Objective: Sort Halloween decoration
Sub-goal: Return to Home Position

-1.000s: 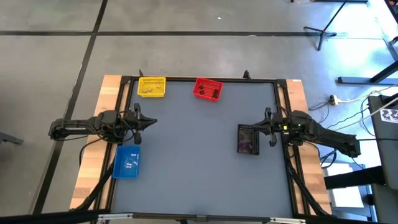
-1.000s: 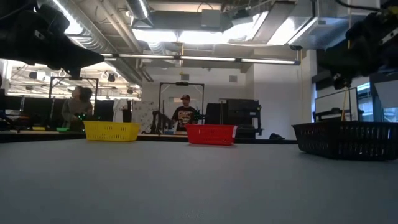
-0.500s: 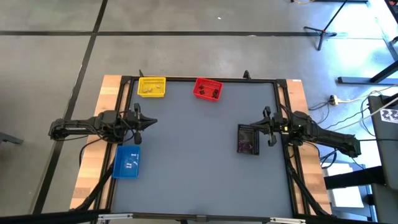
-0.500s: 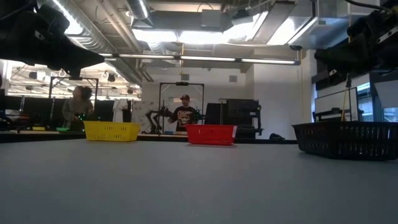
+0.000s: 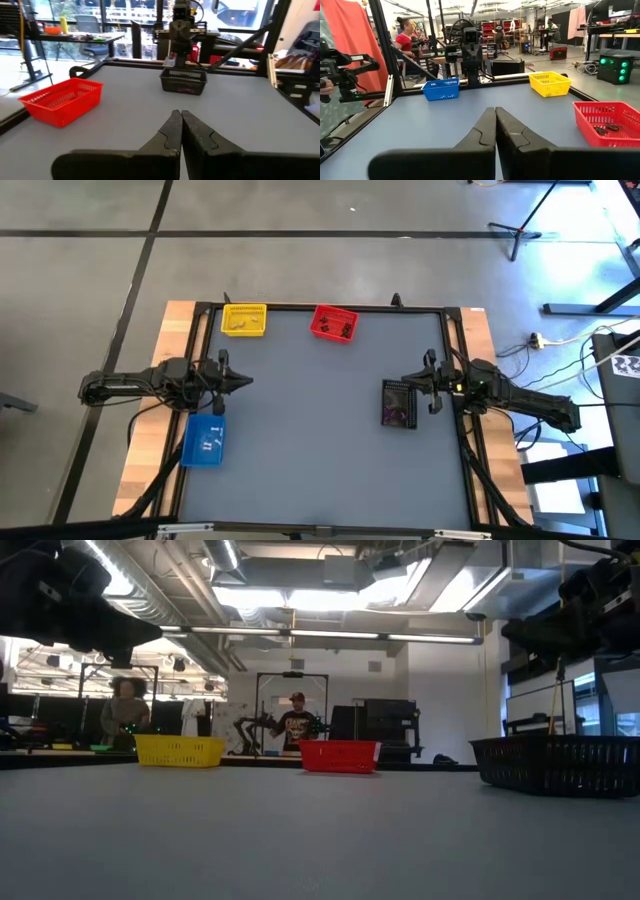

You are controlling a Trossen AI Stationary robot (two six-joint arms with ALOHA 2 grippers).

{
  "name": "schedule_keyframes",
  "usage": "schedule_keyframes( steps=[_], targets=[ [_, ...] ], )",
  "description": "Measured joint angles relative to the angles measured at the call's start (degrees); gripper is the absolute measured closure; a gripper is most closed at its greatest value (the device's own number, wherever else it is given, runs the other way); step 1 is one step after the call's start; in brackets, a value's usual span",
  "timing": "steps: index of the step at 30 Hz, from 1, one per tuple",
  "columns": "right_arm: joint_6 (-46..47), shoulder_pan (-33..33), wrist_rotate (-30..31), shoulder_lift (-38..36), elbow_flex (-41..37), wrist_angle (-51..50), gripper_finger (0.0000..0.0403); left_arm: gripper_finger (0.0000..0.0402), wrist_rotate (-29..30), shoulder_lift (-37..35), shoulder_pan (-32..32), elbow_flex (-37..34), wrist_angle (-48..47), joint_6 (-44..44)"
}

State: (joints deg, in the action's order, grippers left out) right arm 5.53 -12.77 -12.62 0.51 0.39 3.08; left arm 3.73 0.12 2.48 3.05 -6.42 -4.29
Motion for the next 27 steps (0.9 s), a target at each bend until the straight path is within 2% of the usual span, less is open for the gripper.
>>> schedule_keyframes(
  steps=[11,20,27],
  targets=[
    [0.3,0.0,0.2,0.0,0.0,-0.1,0.0403,0.0401,-0.3,0.0,0.0,0.0,-0.1,1.7],
    [-2.1,0.0,12.2,0.4,0.0,-2.1,0.0403,0.0401,0.8,0.0,0.0,0.0,-0.1,3.7],
    [-2.8,0.0,12.3,2.0,0.0,-2.2,0.0403,0.0401,1.7,0.0,0.0,0.0,0.0,6.6]
  ],
)
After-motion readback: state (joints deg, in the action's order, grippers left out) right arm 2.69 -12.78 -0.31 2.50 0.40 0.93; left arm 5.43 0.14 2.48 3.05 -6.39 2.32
